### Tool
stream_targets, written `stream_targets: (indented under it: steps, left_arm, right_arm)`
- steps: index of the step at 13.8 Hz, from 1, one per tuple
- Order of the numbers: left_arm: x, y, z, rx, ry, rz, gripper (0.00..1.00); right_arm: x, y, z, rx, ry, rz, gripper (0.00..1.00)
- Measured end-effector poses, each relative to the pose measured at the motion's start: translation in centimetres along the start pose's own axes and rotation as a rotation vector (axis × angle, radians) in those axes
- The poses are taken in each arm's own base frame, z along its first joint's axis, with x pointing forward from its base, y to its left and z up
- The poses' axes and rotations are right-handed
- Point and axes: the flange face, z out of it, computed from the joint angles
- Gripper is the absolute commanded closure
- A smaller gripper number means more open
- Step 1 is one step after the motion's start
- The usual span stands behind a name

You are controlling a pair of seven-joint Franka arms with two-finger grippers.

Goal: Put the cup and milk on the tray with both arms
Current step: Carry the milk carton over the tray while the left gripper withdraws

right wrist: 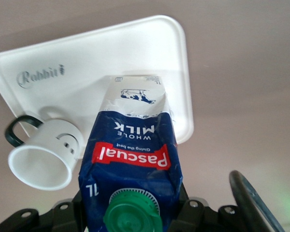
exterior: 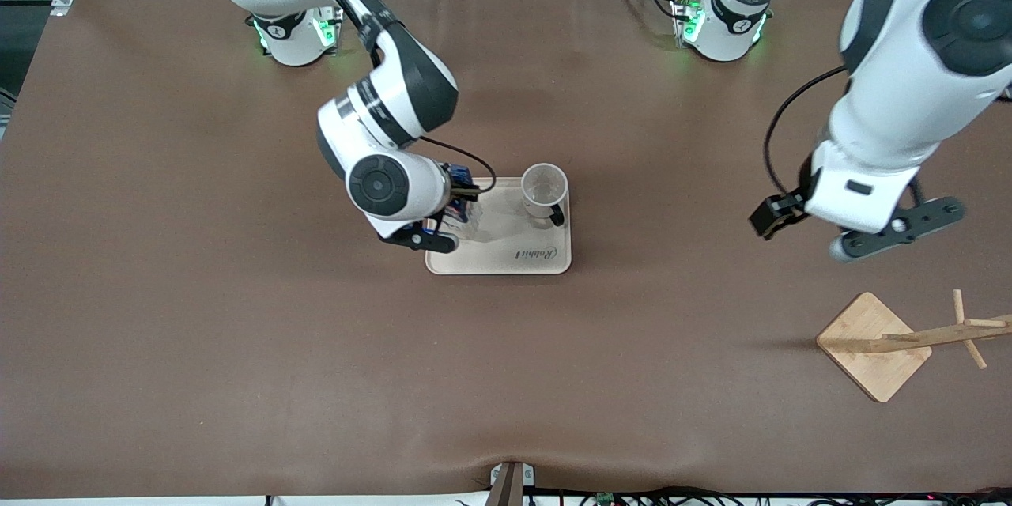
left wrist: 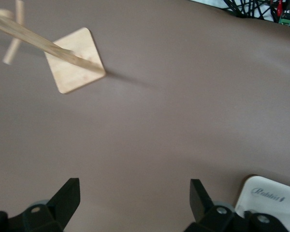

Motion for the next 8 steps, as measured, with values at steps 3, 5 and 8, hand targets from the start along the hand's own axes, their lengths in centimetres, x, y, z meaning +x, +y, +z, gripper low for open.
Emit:
stream_targets:
  steps: [3, 5, 8]
  left_arm:
    - [-0.3, -4.1, -2.7, 0.025, -0.006, 0.066, 0.0]
    - [-1.0, -5.0, -4.0, 0.018, -0.016, 0.092, 0.0]
    - [-2.2, -6.0, -5.0, 0.011, -0.044, 0.15, 0.0]
  right_arm:
    - [0.0, -0.9, 1.6, -0.014, -0.01, -0.01, 0.88]
    - [-0.2, -1.0, 1.5, -0.015, -0.011, -0.012, 0.85]
    - [-0.2, -0.7, 1.5, -0.027, -0.023, -0.009, 0.85]
